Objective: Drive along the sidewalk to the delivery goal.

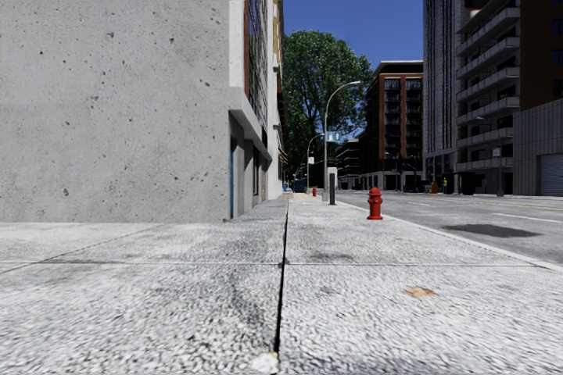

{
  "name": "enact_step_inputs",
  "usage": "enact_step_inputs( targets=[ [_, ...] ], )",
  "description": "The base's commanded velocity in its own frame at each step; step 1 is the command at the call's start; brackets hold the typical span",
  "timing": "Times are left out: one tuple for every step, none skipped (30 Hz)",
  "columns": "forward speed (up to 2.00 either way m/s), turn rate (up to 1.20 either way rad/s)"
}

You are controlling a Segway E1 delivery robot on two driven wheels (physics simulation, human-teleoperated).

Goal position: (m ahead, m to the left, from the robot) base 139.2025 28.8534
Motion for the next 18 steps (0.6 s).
enact_step_inputs(
  targets=[
    [1.06, 0.00],
    [1.06, 0.00],
    [1.06, -0.15],
    [1.06, -0.15],
    [1.06, -0.57],
    [1.06, -0.79],
    [1.06, -0.85],
    [1.06, -0.81],
    [1.06, -0.81],
    [1.06, 0.00],
    [1.06, 0.00],
    [1.06, 0.00],
    [1.06, 0.00],
    [1.06, 0.00],
    [1.06, 0.00],
    [1.06, 0.00],
    [1.06, 0.00],
    [1.06, 0.00]
  ],
)
